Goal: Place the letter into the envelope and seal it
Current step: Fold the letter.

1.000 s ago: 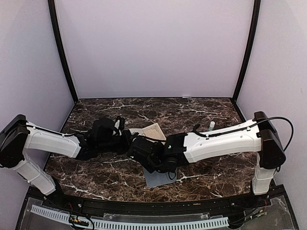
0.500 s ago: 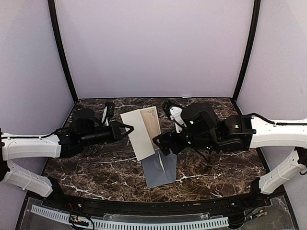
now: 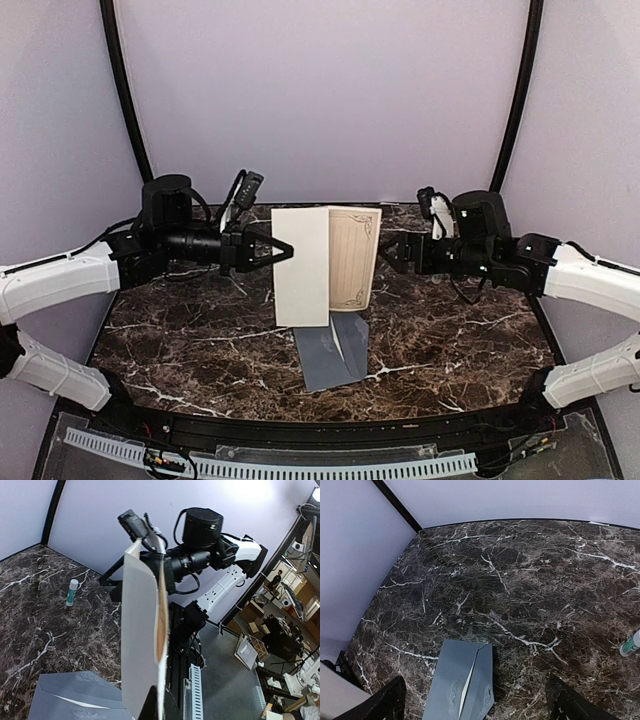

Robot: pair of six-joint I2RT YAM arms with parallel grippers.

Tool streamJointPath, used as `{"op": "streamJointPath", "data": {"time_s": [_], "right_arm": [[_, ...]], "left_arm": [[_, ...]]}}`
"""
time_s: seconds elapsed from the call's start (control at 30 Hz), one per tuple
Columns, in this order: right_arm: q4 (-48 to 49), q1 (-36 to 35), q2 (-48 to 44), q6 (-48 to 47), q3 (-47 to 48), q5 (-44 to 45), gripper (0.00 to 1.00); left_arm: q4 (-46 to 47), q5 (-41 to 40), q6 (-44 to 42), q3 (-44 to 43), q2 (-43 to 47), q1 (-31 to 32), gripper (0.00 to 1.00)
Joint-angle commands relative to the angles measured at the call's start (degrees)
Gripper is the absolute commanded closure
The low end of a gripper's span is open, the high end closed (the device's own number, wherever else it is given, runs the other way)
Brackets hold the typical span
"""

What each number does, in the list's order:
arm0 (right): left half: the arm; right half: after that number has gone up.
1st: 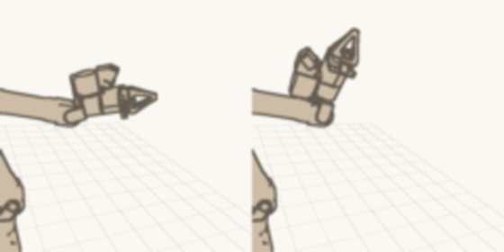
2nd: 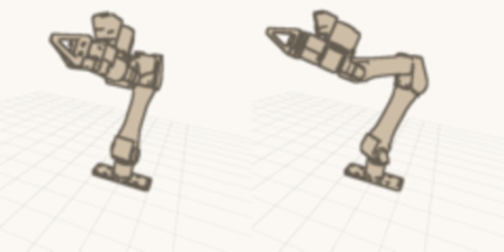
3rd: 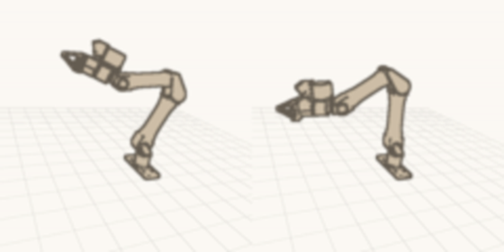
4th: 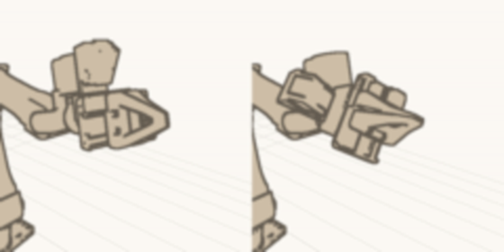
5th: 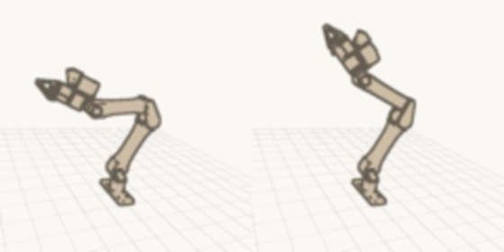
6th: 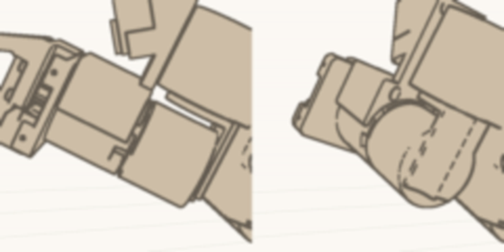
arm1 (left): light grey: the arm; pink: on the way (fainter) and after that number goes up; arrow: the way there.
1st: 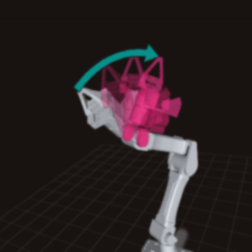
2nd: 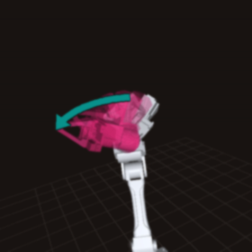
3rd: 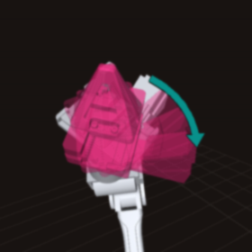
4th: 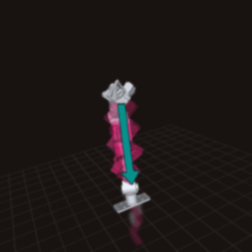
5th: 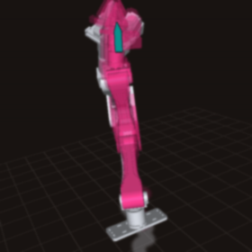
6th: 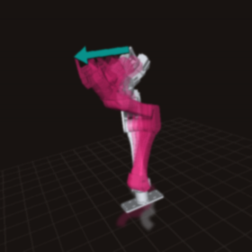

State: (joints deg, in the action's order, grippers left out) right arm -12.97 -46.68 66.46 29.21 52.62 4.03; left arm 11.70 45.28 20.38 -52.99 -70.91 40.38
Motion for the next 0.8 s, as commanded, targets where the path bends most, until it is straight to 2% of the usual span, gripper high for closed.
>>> {"op": "streamJointPath", "data": {"time_s": [0.0, 0.07, 0.2, 0.3, 0.47, 0.77], "right_arm": [[5.27, 4.08, -1.07, 2.67, -2.61, -8.05, 0.07], [5.9, 4.57, -0.49, 2.09, -2.78, -10.5, 0.07], [11.63, 4.48, 0.63, -1.25, -3.34, -26.61, 0.12], [14.94, 3.88, 0.87, -2.14, -4.63, -35.15, 0.16], [18.81, 1.63, 1.89, -2.31, -5.8, -38.97, 0.17], [24.27, -2.43, 8.35, -2.88, -1.83, -44.22, 0.24]], "left_arm": [[-3.64, 10.05, -7.84, -3.44, -1.96, -0.47, 1.0], [-3.55, 11.02, -8.94, -4.14, -2.67, -0.59, 1.0], [-1.33, 11.22, -9.21, -2.17, -2.32, -1.95, 1.0], [0.03, 11.7, -8.7, -0.76, -1.84, -2.79, 1.0], [0.55, 12.98, -8.29, -0.14, -2.31, -2.85, 1.0], [0.97, 14.53, -7.8, -0.14, -3.89, -2.85, 1.0]]}}
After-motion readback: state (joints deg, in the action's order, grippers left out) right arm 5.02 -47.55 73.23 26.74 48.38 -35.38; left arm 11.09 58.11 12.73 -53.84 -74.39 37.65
